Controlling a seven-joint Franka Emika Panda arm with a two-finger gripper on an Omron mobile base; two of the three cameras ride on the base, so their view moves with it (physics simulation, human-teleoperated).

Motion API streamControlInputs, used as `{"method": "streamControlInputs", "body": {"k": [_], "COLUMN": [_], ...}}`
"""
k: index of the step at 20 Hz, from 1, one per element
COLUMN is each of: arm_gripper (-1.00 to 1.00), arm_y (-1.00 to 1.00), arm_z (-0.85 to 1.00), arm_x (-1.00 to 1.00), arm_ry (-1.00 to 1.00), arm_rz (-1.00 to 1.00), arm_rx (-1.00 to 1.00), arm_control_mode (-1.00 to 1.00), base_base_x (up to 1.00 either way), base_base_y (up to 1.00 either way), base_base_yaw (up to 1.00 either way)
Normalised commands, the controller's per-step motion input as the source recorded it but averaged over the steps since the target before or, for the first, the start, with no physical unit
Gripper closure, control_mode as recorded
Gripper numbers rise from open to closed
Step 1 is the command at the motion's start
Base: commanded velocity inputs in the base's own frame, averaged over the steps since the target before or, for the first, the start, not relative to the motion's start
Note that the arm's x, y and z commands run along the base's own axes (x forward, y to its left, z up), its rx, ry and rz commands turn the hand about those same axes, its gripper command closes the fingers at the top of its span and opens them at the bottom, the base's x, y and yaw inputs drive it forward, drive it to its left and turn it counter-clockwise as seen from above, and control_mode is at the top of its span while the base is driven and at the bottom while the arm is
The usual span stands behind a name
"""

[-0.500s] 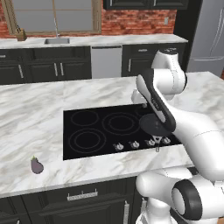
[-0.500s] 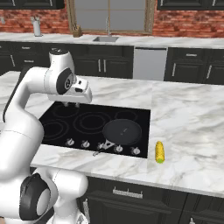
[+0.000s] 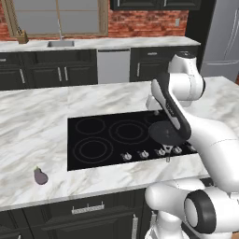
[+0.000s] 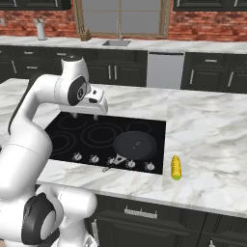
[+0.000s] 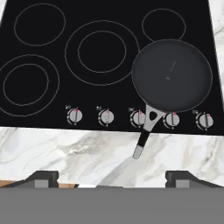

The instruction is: Put the corn and eggplant in the pan. Then turn on the front right burner and set the heat to medium.

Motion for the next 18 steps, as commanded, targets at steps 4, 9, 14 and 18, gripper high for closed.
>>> {"method": "streamControlInputs", "body": {"k": [4,9,14,18], "arm_gripper": [-1.0,-1.0,-1.0,-1.0], "arm_y": [-0.11,-0.79,-0.75,-0.53], "arm_z": [0.0,-0.13,-0.54,-0.22], "arm_x": [-0.02,0.04,0.13,0.04], "arm_ry": [0.0,0.0,0.02,0.08], "arm_rz": [0.0,-0.01,-0.17,-0.04], "arm_rx": [0.0,0.0,0.0,-0.03], "arm_control_mode": [-1.0,-1.0,-1.0,-1.0], "base_base_x": [0.0,0.0,0.0,0.0], "base_base_y": [0.0,0.0,0.0,0.0], "base_base_yaw": [0.0,0.0,0.0,0.0]}}
